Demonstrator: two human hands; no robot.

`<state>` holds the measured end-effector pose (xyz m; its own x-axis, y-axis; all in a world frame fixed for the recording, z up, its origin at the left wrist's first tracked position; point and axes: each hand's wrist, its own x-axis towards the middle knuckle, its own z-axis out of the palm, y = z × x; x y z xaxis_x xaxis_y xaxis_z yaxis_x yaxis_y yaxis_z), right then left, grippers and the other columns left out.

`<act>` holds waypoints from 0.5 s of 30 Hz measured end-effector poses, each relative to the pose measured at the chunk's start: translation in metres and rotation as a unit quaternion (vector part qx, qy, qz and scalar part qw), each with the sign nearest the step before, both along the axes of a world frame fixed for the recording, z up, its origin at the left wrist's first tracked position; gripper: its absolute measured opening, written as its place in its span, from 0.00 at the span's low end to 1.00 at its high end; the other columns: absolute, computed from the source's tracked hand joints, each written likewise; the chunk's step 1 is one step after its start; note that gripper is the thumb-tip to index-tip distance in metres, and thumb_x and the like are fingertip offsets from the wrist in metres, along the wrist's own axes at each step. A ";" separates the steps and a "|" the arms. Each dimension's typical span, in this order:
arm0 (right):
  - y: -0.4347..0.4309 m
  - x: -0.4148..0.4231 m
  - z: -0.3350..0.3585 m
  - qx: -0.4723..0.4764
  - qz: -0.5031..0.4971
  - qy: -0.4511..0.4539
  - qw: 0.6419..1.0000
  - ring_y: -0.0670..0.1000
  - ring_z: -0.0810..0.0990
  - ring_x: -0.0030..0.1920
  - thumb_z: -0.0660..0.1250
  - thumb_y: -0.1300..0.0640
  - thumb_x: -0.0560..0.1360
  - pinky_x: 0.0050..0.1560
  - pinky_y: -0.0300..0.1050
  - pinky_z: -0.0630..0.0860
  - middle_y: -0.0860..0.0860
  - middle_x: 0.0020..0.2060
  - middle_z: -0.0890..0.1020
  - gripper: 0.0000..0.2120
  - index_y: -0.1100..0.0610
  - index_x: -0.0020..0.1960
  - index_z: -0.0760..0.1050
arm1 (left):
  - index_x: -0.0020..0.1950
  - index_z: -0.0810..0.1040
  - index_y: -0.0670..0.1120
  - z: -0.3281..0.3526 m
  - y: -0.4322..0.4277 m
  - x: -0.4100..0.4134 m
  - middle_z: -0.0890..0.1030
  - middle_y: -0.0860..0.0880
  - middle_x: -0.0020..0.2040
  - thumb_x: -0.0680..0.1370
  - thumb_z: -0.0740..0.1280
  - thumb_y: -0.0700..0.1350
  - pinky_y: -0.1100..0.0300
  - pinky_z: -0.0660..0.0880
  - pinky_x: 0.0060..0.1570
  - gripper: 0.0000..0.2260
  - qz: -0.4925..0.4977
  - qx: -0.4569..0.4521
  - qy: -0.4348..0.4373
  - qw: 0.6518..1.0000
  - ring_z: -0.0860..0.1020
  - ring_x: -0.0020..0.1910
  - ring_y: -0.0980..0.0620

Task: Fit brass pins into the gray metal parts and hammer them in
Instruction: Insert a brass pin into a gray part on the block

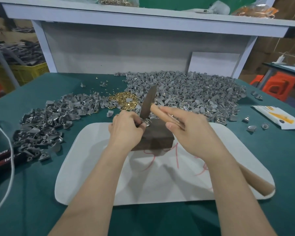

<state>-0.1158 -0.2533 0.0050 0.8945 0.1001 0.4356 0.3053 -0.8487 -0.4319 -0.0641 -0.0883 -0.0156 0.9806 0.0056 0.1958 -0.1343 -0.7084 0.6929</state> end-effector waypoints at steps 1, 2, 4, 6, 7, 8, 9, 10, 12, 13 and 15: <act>-0.002 0.000 0.000 0.024 -0.009 -0.015 1.000 0.42 0.76 0.52 0.65 0.56 0.77 0.48 0.30 0.65 0.38 0.57 0.80 0.21 0.38 0.66 0.70 | 0.32 0.71 0.54 0.000 0.000 0.000 0.80 0.48 0.50 0.74 0.70 0.47 0.48 0.71 0.58 0.13 0.002 0.001 -0.001 1.000 0.75 0.56 0.44; -0.005 0.001 0.001 0.048 -0.021 -0.033 0.998 0.40 0.76 0.53 0.65 0.56 0.76 0.47 0.26 0.64 0.39 0.56 0.80 0.21 0.39 0.66 0.71 | 0.32 0.71 0.54 0.000 0.000 0.000 0.80 0.48 0.50 0.74 0.70 0.47 0.49 0.71 0.58 0.13 0.004 0.002 -0.001 1.000 0.75 0.56 0.44; -0.010 0.001 0.003 0.069 -0.045 -0.066 0.994 0.40 0.73 0.54 0.66 0.56 0.76 0.45 0.18 0.61 0.41 0.55 0.81 0.21 0.41 0.66 0.71 | 0.31 0.70 0.54 0.000 0.000 0.000 0.80 0.48 0.49 0.74 0.70 0.47 0.49 0.71 0.58 0.14 0.003 0.002 0.002 1.000 0.75 0.56 0.43; -0.010 0.000 0.004 0.056 -0.032 -0.046 0.997 0.38 0.71 0.57 0.65 0.57 0.76 0.45 0.16 0.59 0.40 0.57 0.80 0.21 0.41 0.67 0.71 | 0.30 0.70 0.54 -0.001 0.000 0.001 0.80 0.49 0.48 0.74 0.70 0.47 0.48 0.71 0.58 0.15 0.006 0.004 0.002 1.000 0.75 0.57 0.43; -0.009 0.000 0.005 0.032 -0.014 -0.015 0.999 0.40 0.73 0.56 0.65 0.56 0.77 0.45 0.19 0.61 0.39 0.59 0.79 0.21 0.40 0.67 0.70 | 0.30 0.70 0.54 -0.001 0.000 0.001 0.80 0.50 0.48 0.74 0.70 0.47 0.48 0.71 0.58 0.15 0.010 0.005 0.003 1.000 0.75 0.57 0.44; -0.008 0.001 0.004 0.002 0.001 0.017 1.000 0.42 0.75 0.55 0.64 0.56 0.77 0.45 0.25 0.63 0.39 0.59 0.79 0.22 0.38 0.67 0.69 | 0.30 0.70 0.54 -0.001 0.000 0.001 0.79 0.51 0.47 0.74 0.70 0.46 0.48 0.71 0.58 0.15 0.013 0.006 0.003 1.000 0.75 0.57 0.44; -0.007 0.001 0.003 -0.021 0.006 0.038 0.999 0.44 0.76 0.55 0.64 0.55 0.77 0.46 0.30 0.63 0.39 0.58 0.79 0.22 0.37 0.67 0.69 | 0.29 0.70 0.54 -0.001 0.000 0.001 0.78 0.51 0.47 0.74 0.71 0.46 0.48 0.71 0.58 0.16 0.015 0.006 0.003 1.000 0.74 0.57 0.44; -0.006 0.001 0.003 -0.033 0.001 0.042 0.999 0.46 0.77 0.55 0.64 0.55 0.77 0.47 0.34 0.65 0.39 0.58 0.79 0.22 0.36 0.67 0.68 | 0.29 0.70 0.54 -0.001 0.000 0.001 0.77 0.51 0.48 0.74 0.71 0.47 0.48 0.70 0.58 0.16 0.015 0.004 0.002 1.000 0.74 0.57 0.44; -0.003 0.000 0.002 -0.022 -0.016 0.020 0.999 0.46 0.77 0.55 0.64 0.55 0.77 0.51 0.38 0.69 0.39 0.58 0.79 0.22 0.36 0.67 0.68 | 0.30 0.70 0.54 0.000 0.000 0.000 0.78 0.50 0.50 0.74 0.71 0.47 0.48 0.70 0.58 0.15 0.014 0.007 0.002 1.000 0.74 0.57 0.44; -0.003 -0.002 0.002 0.004 -0.024 -0.002 1.000 0.44 0.76 0.56 0.64 0.55 0.77 0.53 0.37 0.69 0.38 0.58 0.79 0.22 0.37 0.67 0.69 | 0.31 0.70 0.54 0.000 0.000 0.000 0.78 0.49 0.51 0.74 0.71 0.48 0.48 0.70 0.58 0.14 0.013 0.010 0.001 1.000 0.74 0.57 0.44; -0.005 -0.002 0.002 0.069 -0.036 -0.055 0.995 0.39 0.73 0.58 0.65 0.57 0.77 0.53 0.30 0.68 0.37 0.57 0.79 0.21 0.40 0.67 0.70 | 0.33 0.71 0.53 -0.001 0.000 0.001 0.79 0.48 0.51 0.75 0.70 0.48 0.48 0.70 0.58 0.12 0.007 0.013 -0.001 1.000 0.74 0.57 0.43</act>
